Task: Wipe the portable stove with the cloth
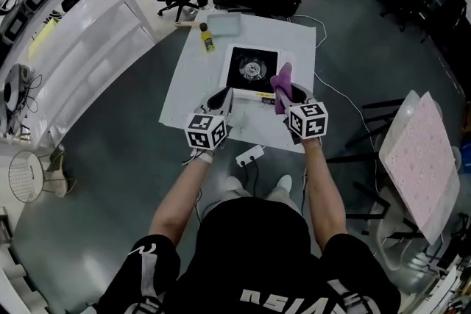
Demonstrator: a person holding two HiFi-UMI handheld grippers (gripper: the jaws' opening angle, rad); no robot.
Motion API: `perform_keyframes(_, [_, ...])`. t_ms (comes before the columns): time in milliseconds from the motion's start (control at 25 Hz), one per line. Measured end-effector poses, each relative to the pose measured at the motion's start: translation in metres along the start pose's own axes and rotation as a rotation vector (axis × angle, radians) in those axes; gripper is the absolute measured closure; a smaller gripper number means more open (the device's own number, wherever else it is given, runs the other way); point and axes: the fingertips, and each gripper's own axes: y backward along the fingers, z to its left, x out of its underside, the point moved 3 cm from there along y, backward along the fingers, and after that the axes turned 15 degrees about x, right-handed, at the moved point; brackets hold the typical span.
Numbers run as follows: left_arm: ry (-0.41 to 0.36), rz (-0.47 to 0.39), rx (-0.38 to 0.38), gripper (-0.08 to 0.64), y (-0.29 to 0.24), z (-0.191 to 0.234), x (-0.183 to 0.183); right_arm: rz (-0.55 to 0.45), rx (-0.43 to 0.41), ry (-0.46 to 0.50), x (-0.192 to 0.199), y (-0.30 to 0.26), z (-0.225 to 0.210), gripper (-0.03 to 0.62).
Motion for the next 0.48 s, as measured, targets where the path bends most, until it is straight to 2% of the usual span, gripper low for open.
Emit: perform_keyframes(480, [0.037, -0.001, -0.05, 0.555, -0.016, -0.029, 0.018, 0.036, -0.045, 0.019, 0.019, 0.004, -0.027, 0.489])
